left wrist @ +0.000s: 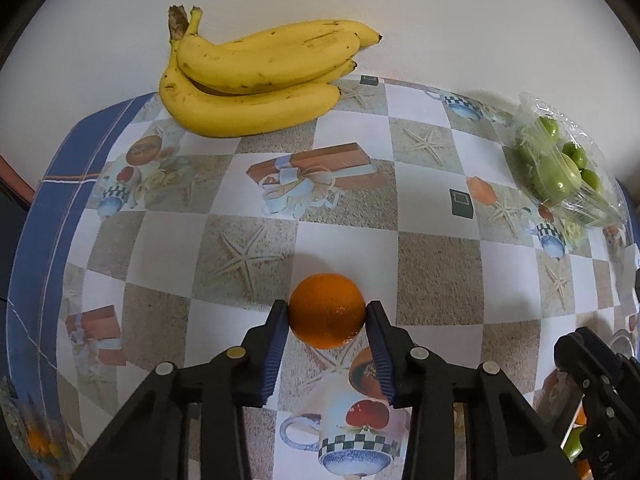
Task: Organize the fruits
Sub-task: 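Grasp a dark brown fruit with the right tool while the left tool grasps a tangerine, then carry the dark fruit in the right tool while the left tool carries the tangerine over the bowl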
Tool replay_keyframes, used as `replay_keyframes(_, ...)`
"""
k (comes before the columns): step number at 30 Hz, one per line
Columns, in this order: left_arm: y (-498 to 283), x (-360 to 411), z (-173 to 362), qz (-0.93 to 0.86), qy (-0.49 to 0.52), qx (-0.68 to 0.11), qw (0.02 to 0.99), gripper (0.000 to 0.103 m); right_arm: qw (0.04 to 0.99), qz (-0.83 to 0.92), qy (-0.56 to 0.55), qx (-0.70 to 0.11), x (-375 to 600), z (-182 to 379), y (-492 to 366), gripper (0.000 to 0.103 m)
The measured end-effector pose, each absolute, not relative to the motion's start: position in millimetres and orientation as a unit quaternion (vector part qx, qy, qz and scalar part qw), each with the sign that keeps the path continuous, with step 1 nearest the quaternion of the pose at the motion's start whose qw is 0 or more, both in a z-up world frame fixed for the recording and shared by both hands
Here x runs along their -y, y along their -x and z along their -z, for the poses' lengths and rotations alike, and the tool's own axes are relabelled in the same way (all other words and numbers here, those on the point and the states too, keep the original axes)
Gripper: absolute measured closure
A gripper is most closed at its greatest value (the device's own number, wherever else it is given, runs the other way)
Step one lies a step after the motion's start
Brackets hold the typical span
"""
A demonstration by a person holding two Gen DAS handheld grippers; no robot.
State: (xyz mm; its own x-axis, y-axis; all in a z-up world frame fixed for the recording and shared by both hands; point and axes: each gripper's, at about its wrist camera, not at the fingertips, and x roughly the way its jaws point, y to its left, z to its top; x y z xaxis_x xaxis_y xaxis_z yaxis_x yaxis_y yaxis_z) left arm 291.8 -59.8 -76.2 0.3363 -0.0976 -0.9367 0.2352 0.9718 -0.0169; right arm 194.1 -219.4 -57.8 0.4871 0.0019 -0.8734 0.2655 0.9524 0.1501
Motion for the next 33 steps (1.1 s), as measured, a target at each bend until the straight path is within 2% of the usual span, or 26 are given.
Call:
replay_keyframes(17, -212, 54, 12, 0.103, -0.023, -0.556, 0.824, 0.061, 0.854, 0.069, -0.142, -0.496, 201, 12, -136, 0.076)
replay_keyframes(33, -130, 46, -11, 0.106, 0.002, -0.532, 0.84, 0.061, 0.857, 0.077, -0.154, -0.486, 199, -2, -56, 0.076)
